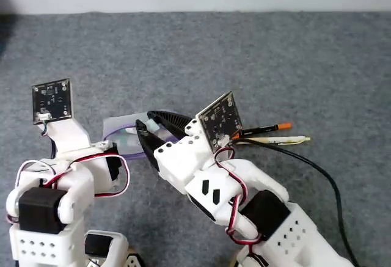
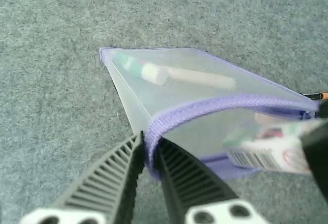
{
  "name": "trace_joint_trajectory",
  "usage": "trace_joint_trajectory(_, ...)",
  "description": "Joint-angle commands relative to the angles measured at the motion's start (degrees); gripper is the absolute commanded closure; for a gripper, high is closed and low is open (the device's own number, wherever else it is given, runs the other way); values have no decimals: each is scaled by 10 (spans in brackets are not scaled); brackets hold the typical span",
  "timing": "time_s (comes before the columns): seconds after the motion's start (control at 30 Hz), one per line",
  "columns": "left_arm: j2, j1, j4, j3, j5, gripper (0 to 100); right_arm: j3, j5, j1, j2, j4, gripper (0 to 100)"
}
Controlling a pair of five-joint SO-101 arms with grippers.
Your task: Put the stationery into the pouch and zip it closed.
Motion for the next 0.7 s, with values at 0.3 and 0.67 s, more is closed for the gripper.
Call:
trace_joint_trajectory(0.3,4,-4,-3,-23,8,989,-87,-47,0,8,122,984)
trace_joint_trajectory(0.67,4,-4,-2,-23,8,989,-19,-40,0,49,-109,984)
